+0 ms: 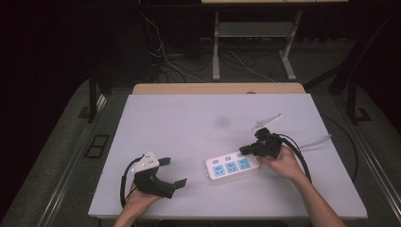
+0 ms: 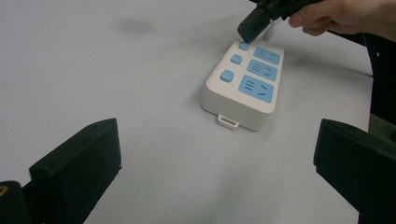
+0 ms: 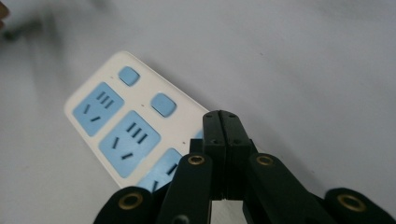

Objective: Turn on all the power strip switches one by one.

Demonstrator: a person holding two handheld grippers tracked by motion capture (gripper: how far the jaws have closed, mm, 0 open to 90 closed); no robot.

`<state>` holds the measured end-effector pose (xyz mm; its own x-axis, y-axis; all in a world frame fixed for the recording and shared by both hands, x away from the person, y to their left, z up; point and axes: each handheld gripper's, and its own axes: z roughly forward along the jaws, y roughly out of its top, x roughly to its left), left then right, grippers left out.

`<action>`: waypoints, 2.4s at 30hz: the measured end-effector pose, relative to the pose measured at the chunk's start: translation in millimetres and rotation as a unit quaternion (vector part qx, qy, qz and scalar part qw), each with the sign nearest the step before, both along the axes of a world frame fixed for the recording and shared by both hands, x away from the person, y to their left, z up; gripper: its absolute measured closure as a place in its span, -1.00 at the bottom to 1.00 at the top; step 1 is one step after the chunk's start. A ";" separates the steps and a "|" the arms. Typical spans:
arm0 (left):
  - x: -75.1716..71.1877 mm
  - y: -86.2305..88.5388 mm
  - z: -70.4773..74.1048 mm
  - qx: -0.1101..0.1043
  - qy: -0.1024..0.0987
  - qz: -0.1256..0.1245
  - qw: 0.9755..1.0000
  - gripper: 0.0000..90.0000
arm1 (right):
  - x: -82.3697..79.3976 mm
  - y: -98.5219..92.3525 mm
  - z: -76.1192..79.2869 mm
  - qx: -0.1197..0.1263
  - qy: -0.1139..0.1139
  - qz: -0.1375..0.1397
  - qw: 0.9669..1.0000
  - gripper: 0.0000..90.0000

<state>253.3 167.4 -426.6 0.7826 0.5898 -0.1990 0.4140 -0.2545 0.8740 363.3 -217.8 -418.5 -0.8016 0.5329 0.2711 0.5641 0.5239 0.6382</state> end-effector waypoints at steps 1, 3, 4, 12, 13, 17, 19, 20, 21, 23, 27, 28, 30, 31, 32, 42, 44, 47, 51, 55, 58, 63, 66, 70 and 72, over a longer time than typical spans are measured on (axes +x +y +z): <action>0.0 0.2 0.0 -0.001 0.000 0.000 1.000 -1.00 | 0.1 0.4 0.5 0.006 0.000 0.002 1.000 1.00; 0.3 0.5 -0.1 -0.001 0.001 0.001 1.000 -1.00 | -0.1 3.1 0.3 0.000 0.003 0.008 1.000 1.00; 0.4 0.6 -0.1 -0.001 0.000 0.001 1.000 -1.00 | -0.3 4.3 -0.5 0.005 0.007 0.011 1.000 1.00; -0.1 0.9 0.3 0.000 -0.001 0.000 1.000 -1.00 | 0.3 5.4 -1.8 0.003 0.012 0.015 1.000 1.00; -0.2 0.8 0.4 0.000 -0.001 0.000 1.000 -1.00 | 0.1 5.9 -2.0 0.002 0.010 0.015 1.000 1.00; -0.6 -0.1 0.2 0.001 -0.001 -0.001 1.000 -1.00 | -1.5 7.7 -1.7 -0.007 0.002 0.015 1.000 1.00; -0.9 -0.6 0.2 0.002 -0.001 -0.002 1.000 -1.00 | -1.3 8.1 -1.8 -0.008 0.002 0.016 1.000 1.00; -1.0 -0.7 0.3 0.003 -0.001 -0.002 1.000 -1.00 | -1.0 8.0 -1.8 -0.008 0.003 0.016 1.000 1.00; -1.1 -0.7 0.3 0.003 -0.001 -0.002 1.000 -1.00 | -0.6 8.0 -2.0 -0.008 0.005 0.016 1.000 1.00; -1.6 -0.7 0.4 0.002 -0.001 -0.002 1.000 -1.00 | -0.7 7.9 -2.5 -0.008 0.004 0.016 1.000 1.00; -1.2 -0.3 -0.1 0.002 0.000 -0.001 1.000 -1.00 | -1.5 9.3 -2.0 -0.013 0.000 0.017 1.000 1.00; -1.0 -0.5 -0.1 0.002 0.000 -0.001 1.000 -1.00 | -1.2 9.0 -2.2 -0.012 0.001 0.017 1.000 1.00; -1.1 -1.2 0.0 0.003 0.001 -0.002 1.000 -1.00 | -0.8 8.2 -3.1 -0.008 0.005 0.014 1.000 1.00; -1.3 -1.7 -0.1 0.003 0.000 -0.003 1.000 -1.00 | -0.8 7.7 -3.2 -0.006 0.007 0.013 1.000 1.00; -1.5 -2.1 -0.1 0.004 0.000 -0.004 1.000 -1.00 | -0.8 7.8 -3.2 -0.006 0.007 0.013 1.000 1.00; -1.2 -1.5 -0.3 0.003 0.001 -0.003 1.000 -1.00 | -2.5 8.9 -2.8 -0.013 -0.003 0.016 1.000 1.00; -1.3 -1.0 -0.1 0.002 -0.001 -0.002 1.000 -1.00 | -2.3 8.2 -3.1 -0.011 -0.004 0.017 1.000 1.00; -0.5 -0.5 -0.2 0.000 -0.002 -0.002 1.000 -1.00 | -1.0 5.7 -4.2 0.007 0.002 0.013 1.000 1.00; -0.2 -0.7 -0.1 -0.001 -0.002 -0.002 1.000 -1.00 | -0.7 5.6 -3.5 0.003 0.003 0.008 1.000 1.00; -0.9 -1.5 0.2 0.000 -0.003 -0.005 1.000 -1.00 | -0.2 5.8 -3.9 0.006 0.007 0.007 1.000 1.00; -0.8 -1.1 0.2 -0.001 -0.003 -0.003 1.000 -1.00 | -0.4 7.0 -2.9 0.003 0.008 0.008 1.000 1.00; -0.3 -1.7 -0.1 -0.001 -0.003 -0.004 1.000 -1.00 | -0.1 5.8 3.2 0.006 0.008 0.006 1.000 1.00; -0.1 -2.1 -0.2 0.000 -0.003 -0.005 1.000 -1.00 | -1.1 6.3 9.0 0.005 0.004 0.010 1.000 1.00; -0.4 -1.8 0.0 0.000 -0.003 -0.004 1.000 -1.00 | -2.6 8.7 17.8 0.004 0.000 0.014 1.000 1.00; -0.5 -1.6 0.1 0.000 -0.003 -0.005 1.000 -1.00 | -3.0 10.1 21.8 0.004 -0.002 0.018 1.000 1.00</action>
<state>252.9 165.8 -426.5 0.7892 0.5825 -0.1945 0.4063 -0.2577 0.8767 360.3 -207.7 -396.6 -0.8210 0.5020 0.2719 0.5429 0.5391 0.6439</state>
